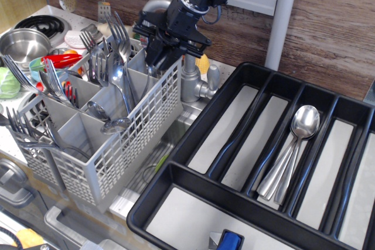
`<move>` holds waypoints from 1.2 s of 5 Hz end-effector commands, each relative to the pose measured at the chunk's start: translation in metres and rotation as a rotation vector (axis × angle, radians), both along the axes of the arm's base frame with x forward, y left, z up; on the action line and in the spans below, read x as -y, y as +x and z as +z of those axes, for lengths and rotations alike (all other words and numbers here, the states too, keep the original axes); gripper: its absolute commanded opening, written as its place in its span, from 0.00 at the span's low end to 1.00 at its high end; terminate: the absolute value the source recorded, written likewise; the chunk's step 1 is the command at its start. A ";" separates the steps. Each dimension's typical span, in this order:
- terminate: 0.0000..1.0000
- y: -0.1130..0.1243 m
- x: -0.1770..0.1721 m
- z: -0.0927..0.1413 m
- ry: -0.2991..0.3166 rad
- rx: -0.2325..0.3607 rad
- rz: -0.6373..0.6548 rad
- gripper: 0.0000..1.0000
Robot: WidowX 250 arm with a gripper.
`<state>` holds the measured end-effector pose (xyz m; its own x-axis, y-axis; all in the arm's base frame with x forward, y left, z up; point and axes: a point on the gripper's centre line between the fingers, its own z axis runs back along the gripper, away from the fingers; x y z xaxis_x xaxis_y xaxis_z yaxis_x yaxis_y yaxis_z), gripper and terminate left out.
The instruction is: Put big spoon from basket to tray
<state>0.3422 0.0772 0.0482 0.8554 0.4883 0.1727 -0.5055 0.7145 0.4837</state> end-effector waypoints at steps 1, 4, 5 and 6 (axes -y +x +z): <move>0.00 -0.011 -0.001 0.036 0.103 0.120 -0.008 0.00; 0.00 -0.028 0.079 0.148 0.161 0.148 -0.071 0.00; 0.00 -0.017 0.112 0.149 0.100 0.173 -0.121 0.00; 0.00 -0.011 0.145 0.138 -0.008 0.155 -0.099 0.00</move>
<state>0.3278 -0.0783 0.1588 0.8896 0.3888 0.2396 -0.4565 0.7703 0.4453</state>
